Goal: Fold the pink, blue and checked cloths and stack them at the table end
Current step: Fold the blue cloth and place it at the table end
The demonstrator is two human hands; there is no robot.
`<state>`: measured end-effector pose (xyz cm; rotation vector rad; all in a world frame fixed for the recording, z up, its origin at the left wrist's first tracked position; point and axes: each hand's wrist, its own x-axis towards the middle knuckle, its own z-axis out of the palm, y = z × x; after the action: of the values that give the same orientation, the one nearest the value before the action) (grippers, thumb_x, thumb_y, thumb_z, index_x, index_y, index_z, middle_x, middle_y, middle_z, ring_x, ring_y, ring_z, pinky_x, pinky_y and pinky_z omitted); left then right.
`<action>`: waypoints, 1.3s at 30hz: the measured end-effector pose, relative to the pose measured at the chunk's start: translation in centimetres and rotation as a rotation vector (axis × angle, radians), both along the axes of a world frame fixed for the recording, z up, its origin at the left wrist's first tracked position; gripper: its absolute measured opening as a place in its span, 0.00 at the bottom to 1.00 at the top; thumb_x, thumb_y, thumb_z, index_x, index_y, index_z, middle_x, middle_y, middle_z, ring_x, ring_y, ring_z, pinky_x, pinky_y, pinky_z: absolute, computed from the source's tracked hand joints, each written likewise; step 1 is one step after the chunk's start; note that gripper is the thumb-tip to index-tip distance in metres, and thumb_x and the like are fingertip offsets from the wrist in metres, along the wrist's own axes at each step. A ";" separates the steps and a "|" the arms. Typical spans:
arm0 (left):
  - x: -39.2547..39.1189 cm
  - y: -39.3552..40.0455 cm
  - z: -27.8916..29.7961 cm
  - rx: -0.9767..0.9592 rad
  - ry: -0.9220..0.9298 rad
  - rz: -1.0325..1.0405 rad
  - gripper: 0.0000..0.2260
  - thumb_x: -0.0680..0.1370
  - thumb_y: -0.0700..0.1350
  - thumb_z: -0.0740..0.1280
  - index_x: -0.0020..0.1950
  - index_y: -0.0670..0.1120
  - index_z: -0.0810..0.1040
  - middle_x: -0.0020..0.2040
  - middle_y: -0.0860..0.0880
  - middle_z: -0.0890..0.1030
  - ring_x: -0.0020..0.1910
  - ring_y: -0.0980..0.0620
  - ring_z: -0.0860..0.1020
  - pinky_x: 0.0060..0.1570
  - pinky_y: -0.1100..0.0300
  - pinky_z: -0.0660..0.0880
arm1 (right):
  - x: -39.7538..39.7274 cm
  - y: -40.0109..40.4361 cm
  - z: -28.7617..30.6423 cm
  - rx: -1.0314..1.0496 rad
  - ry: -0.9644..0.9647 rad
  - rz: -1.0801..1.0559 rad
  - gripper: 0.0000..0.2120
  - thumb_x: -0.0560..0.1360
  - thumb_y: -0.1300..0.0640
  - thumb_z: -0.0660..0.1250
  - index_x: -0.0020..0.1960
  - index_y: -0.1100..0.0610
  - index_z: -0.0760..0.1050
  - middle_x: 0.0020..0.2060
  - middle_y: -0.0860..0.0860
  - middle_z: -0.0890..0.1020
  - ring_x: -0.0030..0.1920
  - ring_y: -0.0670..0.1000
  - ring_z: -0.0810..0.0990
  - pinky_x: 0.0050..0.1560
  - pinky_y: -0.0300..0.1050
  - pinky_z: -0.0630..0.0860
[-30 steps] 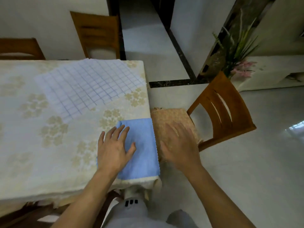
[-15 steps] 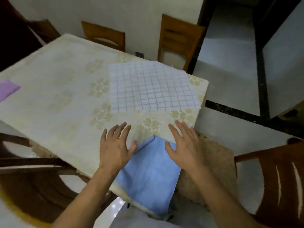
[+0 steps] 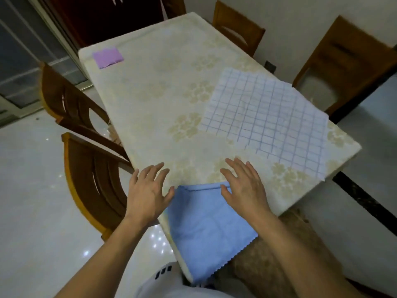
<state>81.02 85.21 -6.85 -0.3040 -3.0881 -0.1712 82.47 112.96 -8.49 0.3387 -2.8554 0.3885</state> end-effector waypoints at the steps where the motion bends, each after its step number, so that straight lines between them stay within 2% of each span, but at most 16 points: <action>1: 0.0 -0.4 -0.4 -0.006 -0.011 0.012 0.23 0.73 0.59 0.62 0.63 0.48 0.78 0.68 0.48 0.76 0.65 0.44 0.75 0.66 0.40 0.68 | -0.4 -0.5 -0.6 0.005 0.016 0.038 0.16 0.69 0.59 0.76 0.56 0.58 0.82 0.66 0.56 0.78 0.68 0.59 0.75 0.73 0.58 0.65; 4: -0.3 -1.4 -2.1 -0.015 -0.054 0.047 0.21 0.73 0.58 0.67 0.62 0.48 0.78 0.70 0.47 0.75 0.66 0.44 0.74 0.67 0.41 0.68 | -1.4 -1.8 -2.3 0.026 0.059 0.141 0.11 0.67 0.62 0.75 0.50 0.58 0.82 0.64 0.56 0.80 0.66 0.59 0.77 0.72 0.56 0.63; 10: -0.5 -1.8 -5.9 0.017 -0.180 0.076 0.18 0.72 0.56 0.68 0.57 0.48 0.81 0.70 0.41 0.73 0.67 0.41 0.73 0.65 0.41 0.69 | -2.9 -3.6 -5.9 0.085 0.004 0.227 0.08 0.64 0.66 0.75 0.41 0.57 0.82 0.59 0.56 0.82 0.62 0.59 0.80 0.69 0.58 0.68; 17: -1.3 -1.7 -9.0 0.080 -0.248 0.086 0.17 0.70 0.56 0.68 0.55 0.49 0.80 0.70 0.43 0.72 0.68 0.42 0.71 0.68 0.42 0.66 | -4.6 -5.2 -10.1 0.127 -0.102 0.241 0.08 0.62 0.65 0.76 0.38 0.57 0.81 0.58 0.56 0.83 0.60 0.59 0.80 0.66 0.58 0.67; 24: -1.6 -1.7 -10.2 0.103 -0.297 0.038 0.14 0.71 0.57 0.68 0.52 0.51 0.81 0.72 0.44 0.69 0.71 0.43 0.68 0.70 0.40 0.62 | -5.5 -6.5 -11.4 0.130 -0.120 0.254 0.06 0.61 0.61 0.74 0.38 0.57 0.81 0.59 0.56 0.82 0.60 0.59 0.79 0.67 0.59 0.69; 27: -1.6 -1.6 -10.3 0.108 -0.301 0.025 0.12 0.70 0.56 0.68 0.49 0.52 0.81 0.72 0.46 0.69 0.70 0.44 0.67 0.71 0.40 0.59 | -5.5 -6.6 -11.5 0.123 -0.157 0.248 0.04 0.63 0.59 0.74 0.37 0.57 0.80 0.60 0.56 0.81 0.61 0.59 0.79 0.66 0.60 0.71; 32: -1.6 -1.3 -10.4 0.110 -0.304 0.016 0.11 0.70 0.56 0.67 0.46 0.52 0.81 0.73 0.48 0.67 0.72 0.46 0.65 0.72 0.40 0.56 | -5.8 -7.2 -11.8 0.141 -0.141 0.256 0.08 0.66 0.54 0.74 0.37 0.58 0.80 0.59 0.55 0.81 0.61 0.59 0.79 0.67 0.61 0.69; 34: -1.6 -1.1 -10.5 0.119 -0.294 0.016 0.12 0.71 0.56 0.66 0.48 0.52 0.80 0.74 0.47 0.67 0.72 0.46 0.65 0.73 0.40 0.56 | -6.0 -7.4 -11.8 0.146 -0.137 0.258 0.09 0.68 0.53 0.73 0.37 0.59 0.81 0.59 0.55 0.81 0.61 0.58 0.78 0.68 0.61 0.68; 37: -1.9 -1.0 -10.8 0.135 -0.308 0.052 0.19 0.72 0.58 0.65 0.59 0.52 0.77 0.75 0.46 0.65 0.73 0.46 0.64 0.73 0.40 0.57 | -6.2 -7.8 -11.8 0.160 -0.136 0.263 0.10 0.69 0.51 0.73 0.37 0.59 0.81 0.59 0.55 0.82 0.61 0.57 0.78 0.68 0.61 0.68; 39: -2.2 -1.0 -10.8 0.141 -0.332 0.044 0.18 0.72 0.58 0.66 0.58 0.52 0.79 0.75 0.46 0.64 0.74 0.45 0.62 0.73 0.39 0.55 | -6.5 -8.1 -11.9 0.163 -0.131 0.264 0.10 0.69 0.51 0.73 0.37 0.58 0.81 0.59 0.55 0.82 0.60 0.57 0.79 0.68 0.61 0.69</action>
<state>78.83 84.21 -17.65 -0.2219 -3.3799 -0.4828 76.00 104.88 -20.36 0.7516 -2.9842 0.2318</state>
